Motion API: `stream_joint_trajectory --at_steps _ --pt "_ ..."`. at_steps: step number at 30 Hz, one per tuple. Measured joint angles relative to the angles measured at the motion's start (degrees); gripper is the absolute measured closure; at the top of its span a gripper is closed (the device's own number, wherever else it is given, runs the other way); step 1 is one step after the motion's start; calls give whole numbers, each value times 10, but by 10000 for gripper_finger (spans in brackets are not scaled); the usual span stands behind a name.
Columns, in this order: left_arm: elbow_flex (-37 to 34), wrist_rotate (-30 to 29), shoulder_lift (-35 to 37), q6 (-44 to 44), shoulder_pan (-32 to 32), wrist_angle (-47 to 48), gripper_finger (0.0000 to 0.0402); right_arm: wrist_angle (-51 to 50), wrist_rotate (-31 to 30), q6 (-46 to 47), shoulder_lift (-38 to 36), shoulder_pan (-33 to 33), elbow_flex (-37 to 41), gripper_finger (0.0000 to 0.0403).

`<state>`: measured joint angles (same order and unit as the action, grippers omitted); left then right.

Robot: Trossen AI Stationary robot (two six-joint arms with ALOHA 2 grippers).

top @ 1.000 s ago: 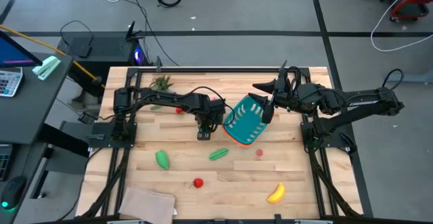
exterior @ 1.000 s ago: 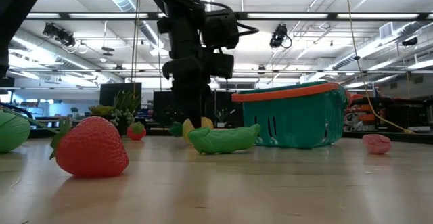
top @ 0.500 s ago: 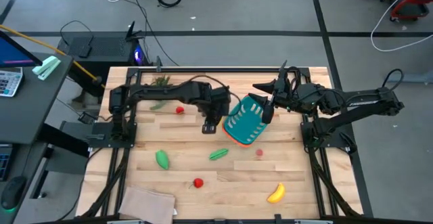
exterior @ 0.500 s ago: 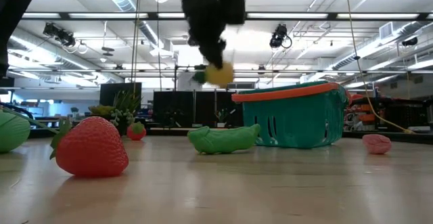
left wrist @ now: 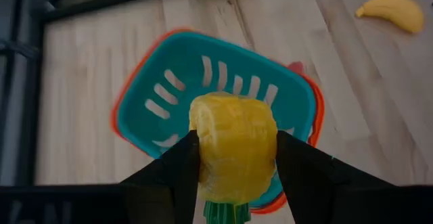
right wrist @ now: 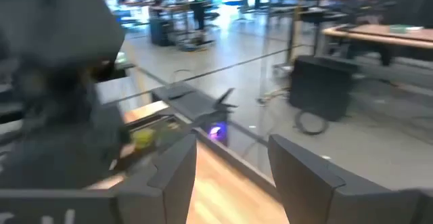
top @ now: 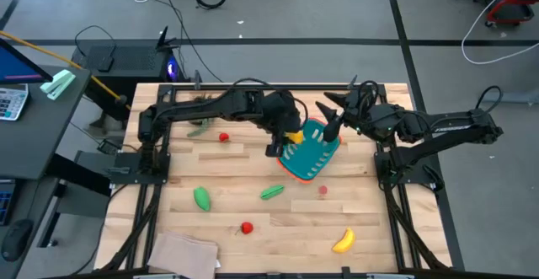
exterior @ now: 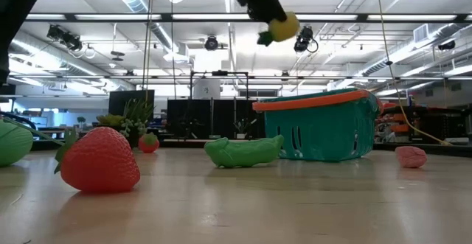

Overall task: Pick and placing Produce into tupperware
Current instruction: Put the yellow pineapple into the blue bin

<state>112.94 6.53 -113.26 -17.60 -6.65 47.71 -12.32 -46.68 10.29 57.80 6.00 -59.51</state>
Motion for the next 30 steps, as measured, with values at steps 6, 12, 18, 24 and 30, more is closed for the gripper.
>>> stream_joint_trajectory --at_steps 6,12,18,24,30 --pt "-1 1 -58 7 16 -90 218 2 -61 0 0 0 0 210" --pt "-1 4 -116 20 24 -102 221 1 -73 0 0 0 1 210" --pt "-1 12 -161 50 24 -92 214 4 -73 0 0 0 1 210" --pt "-1 46 -187 54 21 -94 217 4 -73 1 0 0 1 210" --pt "0 51 -206 54 20 -89 212 3 -73 12 0 0 1 210"
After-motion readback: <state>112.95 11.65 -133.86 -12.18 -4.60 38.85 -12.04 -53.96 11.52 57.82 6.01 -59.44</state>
